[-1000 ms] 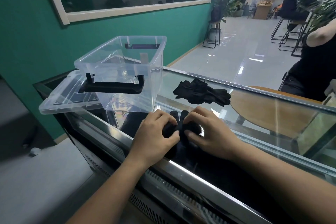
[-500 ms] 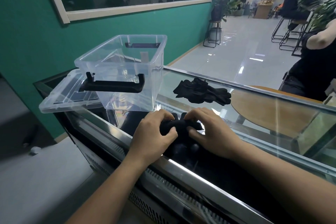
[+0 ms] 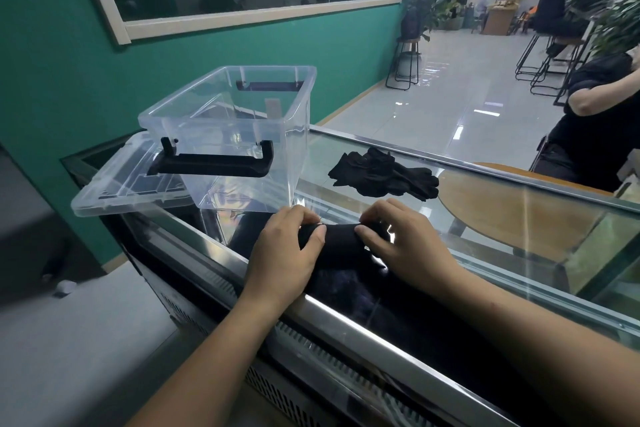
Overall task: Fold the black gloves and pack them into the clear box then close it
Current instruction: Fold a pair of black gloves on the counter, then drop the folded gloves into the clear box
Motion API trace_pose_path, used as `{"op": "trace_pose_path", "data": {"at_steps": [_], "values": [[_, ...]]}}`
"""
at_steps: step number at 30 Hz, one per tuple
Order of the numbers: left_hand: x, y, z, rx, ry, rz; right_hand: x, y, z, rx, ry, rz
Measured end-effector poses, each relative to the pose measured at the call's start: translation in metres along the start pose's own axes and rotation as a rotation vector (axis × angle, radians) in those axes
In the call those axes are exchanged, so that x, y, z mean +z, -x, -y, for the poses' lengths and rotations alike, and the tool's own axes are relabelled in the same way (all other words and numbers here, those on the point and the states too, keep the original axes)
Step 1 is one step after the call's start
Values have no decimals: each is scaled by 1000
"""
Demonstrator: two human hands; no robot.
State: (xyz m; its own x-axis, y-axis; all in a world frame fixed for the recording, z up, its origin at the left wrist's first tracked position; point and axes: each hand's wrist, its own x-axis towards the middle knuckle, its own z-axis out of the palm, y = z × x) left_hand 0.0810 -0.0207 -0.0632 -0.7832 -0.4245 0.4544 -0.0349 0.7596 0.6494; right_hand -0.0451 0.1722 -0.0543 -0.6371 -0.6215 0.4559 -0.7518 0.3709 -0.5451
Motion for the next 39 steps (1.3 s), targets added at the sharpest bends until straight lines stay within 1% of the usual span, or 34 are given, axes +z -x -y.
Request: {"op": "trace_pose_path", "data": {"at_steps": [5,7,11,14,18,22,27,32,36,39], "values": [[-1,3,1,89,-15,-62,1,1,-2,2,5,-38],[-2,5,0,128,-15,-64,0,1,-1,-34,22,-51],[-3,7,-4,119,25,-14,-2,2,0,-134,48,-13],[-5,8,-5,104,47,56,-3,4,3,-137,36,8],[-6,6,-5,107,3,129,-5,4,1,-156,42,117],[-7,7,-5,122,18,126,-4,5,-2,-188,104,135],[-10,3,-6,194,28,121,-10,7,5,-257,139,132],[-29,-22,-18,353,-38,134,-27,-2,21,-285,144,39],[-64,-61,-44,509,-138,31,-58,-36,53,-336,170,-61],[-98,-89,-63,590,-167,-37,-79,-70,83,-368,189,-132]]}}
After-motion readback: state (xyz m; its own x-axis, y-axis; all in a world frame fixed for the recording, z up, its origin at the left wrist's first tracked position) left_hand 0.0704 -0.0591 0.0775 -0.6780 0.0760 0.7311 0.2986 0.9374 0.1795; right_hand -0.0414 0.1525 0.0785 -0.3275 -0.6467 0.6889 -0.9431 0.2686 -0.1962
